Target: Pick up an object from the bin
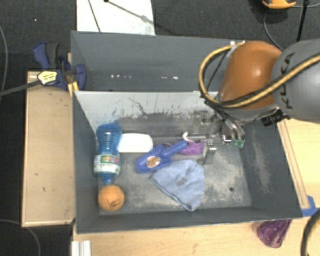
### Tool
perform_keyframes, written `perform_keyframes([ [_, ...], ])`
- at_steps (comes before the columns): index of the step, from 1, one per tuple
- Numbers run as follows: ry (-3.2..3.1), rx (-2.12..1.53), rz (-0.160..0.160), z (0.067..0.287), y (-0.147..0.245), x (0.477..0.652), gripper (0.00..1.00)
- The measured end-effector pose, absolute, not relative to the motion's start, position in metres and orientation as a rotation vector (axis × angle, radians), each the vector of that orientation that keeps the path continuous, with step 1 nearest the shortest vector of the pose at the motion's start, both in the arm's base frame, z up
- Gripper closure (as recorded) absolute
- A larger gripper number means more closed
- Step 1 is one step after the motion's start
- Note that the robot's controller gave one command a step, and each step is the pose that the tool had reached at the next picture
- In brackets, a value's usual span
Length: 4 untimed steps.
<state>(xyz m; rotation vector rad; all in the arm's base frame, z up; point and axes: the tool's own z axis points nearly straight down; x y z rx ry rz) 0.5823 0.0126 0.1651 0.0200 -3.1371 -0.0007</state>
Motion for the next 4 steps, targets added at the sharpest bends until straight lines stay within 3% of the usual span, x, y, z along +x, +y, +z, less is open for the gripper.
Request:
perform_keyframes([
  [1, -3.145, 0.02, -0.001, 0.17, 0.013, 0.584, 0.0],
  [2, -3.15, 0.019, -0.001, 0.123, 0.032, 0.585, 0.0],
  [3, -3.143, -0.079, -0.001, 0.084, 0.09, 0.587, 0.0],
  [4, -3.144, -0.038, -0.003, 0.073, 0.12, 0.585, 0.0],
])
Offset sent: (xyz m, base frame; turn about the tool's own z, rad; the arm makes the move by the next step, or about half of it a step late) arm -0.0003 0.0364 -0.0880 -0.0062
